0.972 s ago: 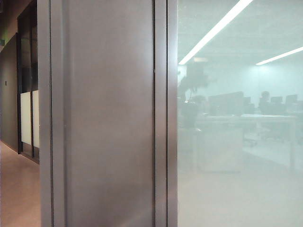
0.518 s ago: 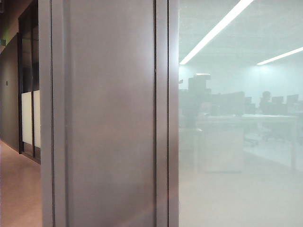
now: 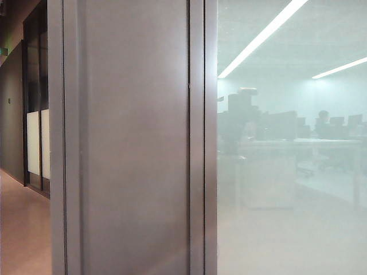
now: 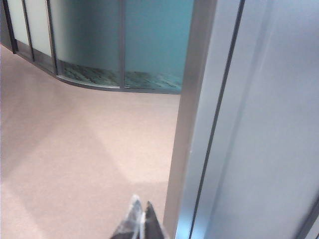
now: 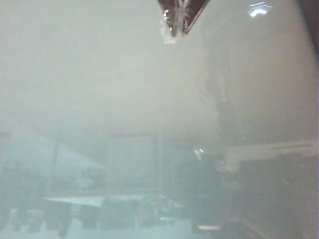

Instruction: Raise the arm to find the leftmost switch on the wall and turn on the lights.

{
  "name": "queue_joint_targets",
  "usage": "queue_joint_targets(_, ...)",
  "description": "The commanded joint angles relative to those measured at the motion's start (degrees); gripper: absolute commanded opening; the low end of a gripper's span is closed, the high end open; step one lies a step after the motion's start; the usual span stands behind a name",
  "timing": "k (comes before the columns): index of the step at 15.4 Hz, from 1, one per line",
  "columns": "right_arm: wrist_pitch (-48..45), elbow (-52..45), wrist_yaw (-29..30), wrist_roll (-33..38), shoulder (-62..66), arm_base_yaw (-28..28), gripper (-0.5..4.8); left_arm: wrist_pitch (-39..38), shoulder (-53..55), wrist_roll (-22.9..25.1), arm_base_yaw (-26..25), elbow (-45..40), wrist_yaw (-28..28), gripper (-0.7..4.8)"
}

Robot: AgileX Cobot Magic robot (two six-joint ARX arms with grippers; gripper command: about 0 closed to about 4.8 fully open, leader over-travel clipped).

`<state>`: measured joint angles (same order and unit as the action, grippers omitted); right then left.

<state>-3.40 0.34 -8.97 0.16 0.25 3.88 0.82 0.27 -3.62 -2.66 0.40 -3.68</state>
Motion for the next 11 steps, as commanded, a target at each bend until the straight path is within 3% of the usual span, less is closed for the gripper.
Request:
queue_joint_targets(1, 0.6, 0.0, 0.9, 0.0, -0.1, -2.1, 0.00, 0.5, 0.0, 0.2, 0.0, 0.1, -0.2, -0.05)
queue_joint_targets(6, 0.6, 0.0, 5.0, 0.0, -0.2, -3.5, -0.01, 0.5, 0.0, 0.2, 0.0, 0.1, -0.2, -0.05)
queue_joint_targets(11, 0.6, 0.0, 5.3, 0.0, -0.2, -3.5, 0.00, 0.5, 0.0, 0.2, 0.0, 0.1, -0.2, -0.05)
